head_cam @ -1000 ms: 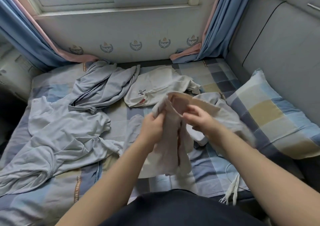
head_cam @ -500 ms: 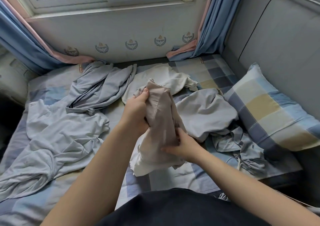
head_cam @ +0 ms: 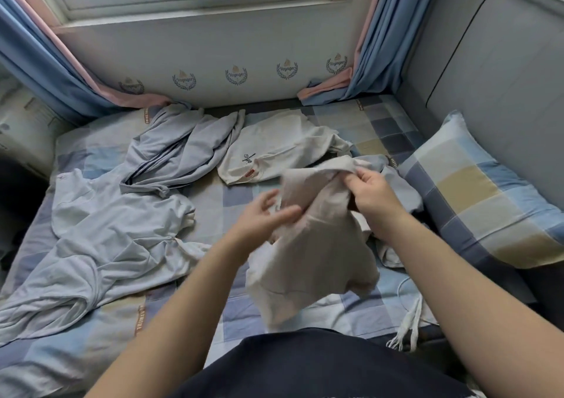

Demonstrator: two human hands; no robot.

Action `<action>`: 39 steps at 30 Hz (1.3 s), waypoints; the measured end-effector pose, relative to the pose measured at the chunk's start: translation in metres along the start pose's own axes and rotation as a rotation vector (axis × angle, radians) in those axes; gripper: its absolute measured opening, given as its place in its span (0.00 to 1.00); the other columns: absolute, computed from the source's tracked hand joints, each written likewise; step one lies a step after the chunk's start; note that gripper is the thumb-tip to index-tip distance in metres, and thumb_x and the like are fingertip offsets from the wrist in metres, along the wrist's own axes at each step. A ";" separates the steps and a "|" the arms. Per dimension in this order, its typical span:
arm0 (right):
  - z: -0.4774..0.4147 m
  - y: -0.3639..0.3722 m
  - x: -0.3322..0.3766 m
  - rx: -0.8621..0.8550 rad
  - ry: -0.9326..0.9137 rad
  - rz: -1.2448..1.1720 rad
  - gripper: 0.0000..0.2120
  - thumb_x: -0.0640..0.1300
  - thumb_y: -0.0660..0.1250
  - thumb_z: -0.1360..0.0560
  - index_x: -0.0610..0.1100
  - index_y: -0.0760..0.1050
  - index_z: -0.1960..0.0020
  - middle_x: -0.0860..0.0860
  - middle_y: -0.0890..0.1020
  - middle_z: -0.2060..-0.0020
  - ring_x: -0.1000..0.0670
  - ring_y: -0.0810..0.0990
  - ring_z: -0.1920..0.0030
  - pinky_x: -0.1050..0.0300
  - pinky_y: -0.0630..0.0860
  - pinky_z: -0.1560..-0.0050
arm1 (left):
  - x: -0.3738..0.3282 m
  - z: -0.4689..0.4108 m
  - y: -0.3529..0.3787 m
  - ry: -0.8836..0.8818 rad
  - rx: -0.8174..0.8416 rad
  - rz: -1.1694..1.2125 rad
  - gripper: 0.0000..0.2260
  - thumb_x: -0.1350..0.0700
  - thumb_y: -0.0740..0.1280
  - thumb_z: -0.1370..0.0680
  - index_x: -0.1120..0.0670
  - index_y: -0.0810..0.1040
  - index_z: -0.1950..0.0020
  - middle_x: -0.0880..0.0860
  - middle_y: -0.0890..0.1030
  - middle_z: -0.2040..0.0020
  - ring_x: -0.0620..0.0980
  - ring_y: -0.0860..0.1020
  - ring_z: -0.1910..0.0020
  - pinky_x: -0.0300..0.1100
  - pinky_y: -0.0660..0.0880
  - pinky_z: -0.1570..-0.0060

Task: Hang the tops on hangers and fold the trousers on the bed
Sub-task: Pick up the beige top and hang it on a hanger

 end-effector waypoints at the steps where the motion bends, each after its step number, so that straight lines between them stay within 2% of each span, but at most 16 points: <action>1: 0.001 -0.001 0.011 0.005 0.009 -0.071 0.11 0.42 0.62 0.16 0.41 0.81 0.51 0.44 0.82 0.57 0.45 0.80 0.53 0.48 0.77 0.49 | 0.011 0.003 0.015 -0.012 0.081 -0.046 0.32 0.53 0.77 0.26 0.54 0.70 0.25 0.54 0.73 0.28 0.50 0.73 0.30 0.46 0.72 0.33; 6: 0.006 -0.011 0.040 0.021 0.026 -0.315 0.10 0.43 0.62 0.16 0.40 0.81 0.45 0.48 0.87 0.58 0.51 0.86 0.58 0.60 0.81 0.61 | 0.029 0.001 0.040 0.124 0.002 -0.405 0.05 0.55 0.71 0.21 0.57 0.81 0.50 0.56 0.84 0.54 0.51 0.80 0.55 0.55 0.77 0.50; 8: 0.005 -0.023 0.038 -0.057 0.039 -0.356 0.10 0.42 0.61 0.16 0.41 0.80 0.43 0.48 0.86 0.57 0.51 0.86 0.58 0.59 0.81 0.62 | 0.025 -0.002 0.033 0.153 -0.107 -0.391 0.08 0.56 0.67 0.19 0.58 0.80 0.56 0.52 0.81 0.61 0.49 0.77 0.61 0.52 0.73 0.59; 12: 0.009 -0.044 0.013 -0.185 0.082 -0.141 0.16 0.41 0.66 0.19 0.44 0.71 0.32 0.46 0.79 0.39 0.50 0.80 0.43 0.56 0.78 0.47 | 0.006 -0.003 0.007 0.217 -0.348 -0.187 0.16 0.60 0.63 0.18 0.51 0.66 0.66 0.42 0.65 0.73 0.42 0.62 0.72 0.43 0.61 0.69; 14: 0.021 -0.041 0.000 -0.163 0.036 0.093 0.19 0.43 0.70 0.21 0.44 0.71 0.33 0.48 0.78 0.39 0.52 0.77 0.42 0.60 0.74 0.46 | -0.003 -0.006 -0.002 0.176 -0.393 -0.104 0.16 0.59 0.63 0.18 0.51 0.66 0.66 0.43 0.64 0.72 0.43 0.62 0.70 0.44 0.61 0.67; 16: 0.037 -0.024 -0.011 -0.075 -0.029 0.222 0.12 0.42 0.73 0.24 0.42 0.77 0.42 0.45 0.82 0.49 0.50 0.79 0.49 0.61 0.75 0.50 | -0.007 -0.007 -0.004 0.069 -0.383 0.034 0.15 0.54 0.64 0.18 0.52 0.69 0.64 0.50 0.68 0.67 0.48 0.67 0.65 0.45 0.65 0.63; 18: 0.052 0.001 -0.027 0.075 -0.022 0.257 0.09 0.46 0.75 0.25 0.42 0.79 0.51 0.41 0.83 0.58 0.49 0.80 0.58 0.53 0.78 0.54 | -0.008 -0.006 0.002 -0.048 -0.361 0.215 0.10 0.53 0.65 0.18 0.53 0.74 0.58 0.56 0.73 0.61 0.51 0.72 0.60 0.47 0.69 0.58; 21: 0.073 0.043 -0.049 0.357 0.085 0.327 0.27 0.65 0.75 0.36 0.48 0.79 0.46 0.50 0.85 0.53 0.56 0.82 0.52 0.53 0.80 0.47 | -0.011 0.000 0.018 -0.205 -0.291 0.468 0.08 0.55 0.65 0.18 0.57 0.79 0.53 0.58 0.80 0.59 0.54 0.80 0.60 0.47 0.78 0.55; 23: 0.078 0.062 -0.059 0.400 0.136 0.381 0.35 0.71 0.74 0.40 0.54 0.76 0.39 0.57 0.83 0.45 0.57 0.81 0.43 0.55 0.77 0.40 | -0.017 0.004 0.028 -0.256 -0.193 0.560 0.08 0.58 0.65 0.18 0.60 0.77 0.56 0.57 0.79 0.65 0.52 0.81 0.68 0.43 0.80 0.62; 25: 0.070 0.062 -0.061 0.288 0.126 0.408 0.32 0.68 0.73 0.38 0.54 0.76 0.39 0.57 0.83 0.45 0.55 0.80 0.43 0.54 0.76 0.40 | -0.027 0.007 0.030 -0.208 -0.118 0.509 0.10 0.59 0.65 0.18 0.58 0.75 0.59 0.55 0.77 0.67 0.51 0.78 0.70 0.44 0.76 0.64; 28: 0.054 0.058 -0.056 0.201 0.009 0.510 0.09 0.47 0.67 0.25 0.44 0.81 0.49 0.48 0.84 0.55 0.47 0.81 0.51 0.51 0.76 0.48 | -0.037 0.012 0.023 -0.126 -0.082 0.399 0.11 0.58 0.65 0.19 0.57 0.75 0.61 0.55 0.80 0.69 0.51 0.80 0.71 0.41 0.78 0.67; 30: 0.045 0.051 -0.048 0.161 -0.066 0.525 0.08 0.36 0.61 0.22 0.42 0.78 0.56 0.47 0.81 0.63 0.47 0.77 0.58 0.52 0.72 0.54 | -0.041 0.013 0.011 -0.062 -0.136 0.364 0.10 0.58 0.67 0.19 0.58 0.76 0.60 0.55 0.80 0.69 0.50 0.80 0.72 0.38 0.76 0.71; 32: 0.035 0.030 -0.035 0.028 -0.105 0.452 0.11 0.34 0.59 0.21 0.44 0.71 0.61 0.52 0.73 0.68 0.50 0.71 0.63 0.52 0.67 0.58 | -0.043 0.012 -0.012 0.080 -0.296 0.095 0.11 0.55 0.69 0.20 0.58 0.79 0.61 0.53 0.79 0.65 0.48 0.78 0.66 0.41 0.74 0.61; 35: 0.019 0.001 -0.001 -0.088 -0.244 0.426 0.10 0.40 0.58 0.17 0.42 0.68 0.58 0.56 0.72 0.70 0.56 0.70 0.67 0.57 0.67 0.63 | -0.045 0.017 -0.028 0.256 -0.533 -0.409 0.14 0.50 0.70 0.21 0.48 0.77 0.66 0.50 0.79 0.50 0.51 0.75 0.45 0.49 0.71 0.41; 36: 0.014 -0.002 0.012 -0.082 -0.295 0.444 0.09 0.42 0.58 0.17 0.43 0.69 0.56 0.56 0.73 0.71 0.57 0.71 0.68 0.60 0.67 0.65 | -0.044 0.017 -0.024 0.300 -0.520 -0.431 0.15 0.51 0.69 0.20 0.48 0.74 0.67 0.50 0.78 0.51 0.50 0.75 0.46 0.50 0.71 0.42; 39: 0.000 -0.005 0.043 -0.091 -0.421 0.505 0.07 0.43 0.61 0.17 0.43 0.72 0.54 0.55 0.74 0.69 0.58 0.73 0.67 0.64 0.67 0.64 | -0.038 0.008 -0.008 0.373 -0.354 -0.365 0.17 0.53 0.64 0.17 0.58 0.66 0.63 0.47 0.69 0.67 0.45 0.68 0.67 0.50 0.67 0.61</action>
Point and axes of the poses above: each hand's wrist, its own z-axis away from the middle knuckle, its own y-axis out of the palm, x = y × z, the point moved 7 cm from there along -z, towards the middle knuckle
